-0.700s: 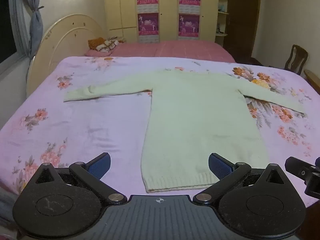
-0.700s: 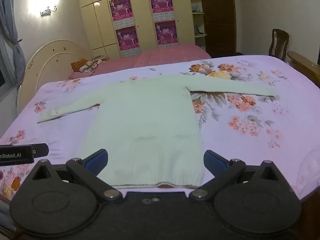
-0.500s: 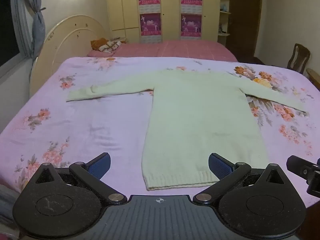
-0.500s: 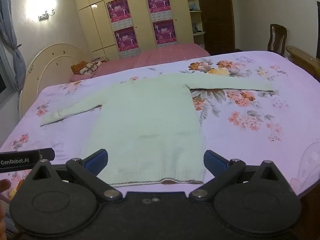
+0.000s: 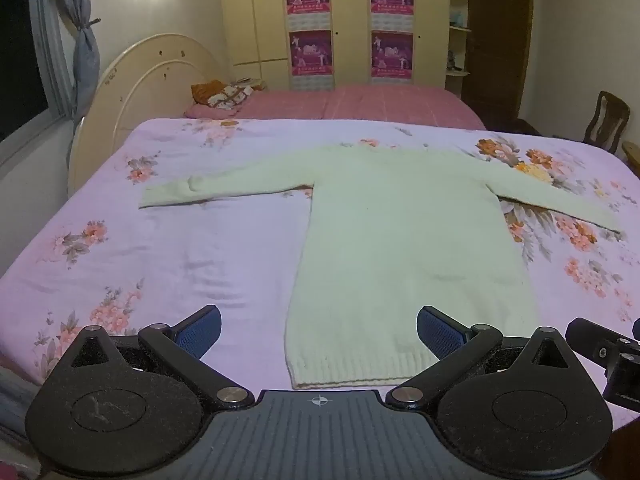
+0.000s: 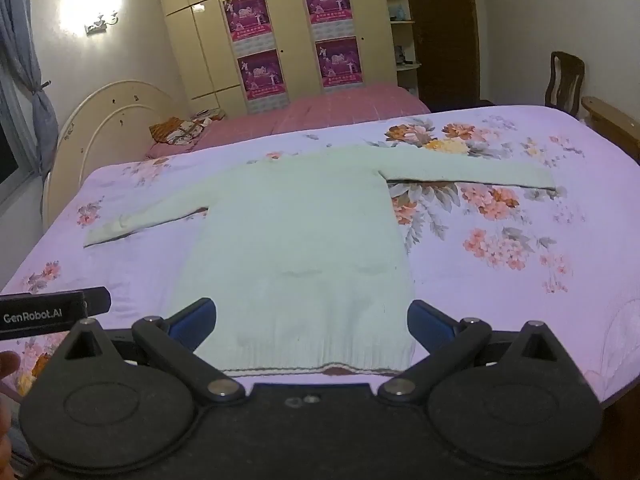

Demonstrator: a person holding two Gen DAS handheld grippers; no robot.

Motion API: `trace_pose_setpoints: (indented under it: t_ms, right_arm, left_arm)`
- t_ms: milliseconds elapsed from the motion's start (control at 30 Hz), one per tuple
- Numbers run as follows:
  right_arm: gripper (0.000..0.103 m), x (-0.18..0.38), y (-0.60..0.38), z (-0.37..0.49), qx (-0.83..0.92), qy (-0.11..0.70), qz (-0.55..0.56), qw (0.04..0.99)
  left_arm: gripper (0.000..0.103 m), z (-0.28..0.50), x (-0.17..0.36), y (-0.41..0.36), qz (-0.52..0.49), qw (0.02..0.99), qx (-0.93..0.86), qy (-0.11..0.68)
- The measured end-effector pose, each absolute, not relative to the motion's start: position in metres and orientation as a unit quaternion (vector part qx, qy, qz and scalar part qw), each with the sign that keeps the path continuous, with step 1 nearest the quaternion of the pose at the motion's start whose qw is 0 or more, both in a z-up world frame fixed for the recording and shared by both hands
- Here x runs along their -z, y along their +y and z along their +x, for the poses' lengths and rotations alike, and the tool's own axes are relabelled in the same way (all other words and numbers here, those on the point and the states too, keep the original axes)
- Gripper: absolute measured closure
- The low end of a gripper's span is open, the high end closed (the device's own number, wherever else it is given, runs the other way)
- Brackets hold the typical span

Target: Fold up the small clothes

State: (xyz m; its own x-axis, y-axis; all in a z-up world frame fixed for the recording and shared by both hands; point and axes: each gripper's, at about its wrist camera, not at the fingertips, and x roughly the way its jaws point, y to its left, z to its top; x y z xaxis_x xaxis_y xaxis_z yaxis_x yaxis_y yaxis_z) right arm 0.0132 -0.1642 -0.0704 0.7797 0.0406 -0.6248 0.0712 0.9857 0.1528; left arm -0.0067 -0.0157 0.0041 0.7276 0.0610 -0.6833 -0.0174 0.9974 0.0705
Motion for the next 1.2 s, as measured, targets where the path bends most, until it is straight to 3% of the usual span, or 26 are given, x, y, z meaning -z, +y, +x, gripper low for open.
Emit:
trace_pose_setpoints:
  t_ms: [1200]
  right_arm:
    - [0.001, 0.07, -0.161, 0.021, 0.014, 0.341, 0.087, 0.936]
  left_arm:
    - [0.0, 0.005, 0.005, -0.016, 0.031, 0.924, -0.021, 0.381]
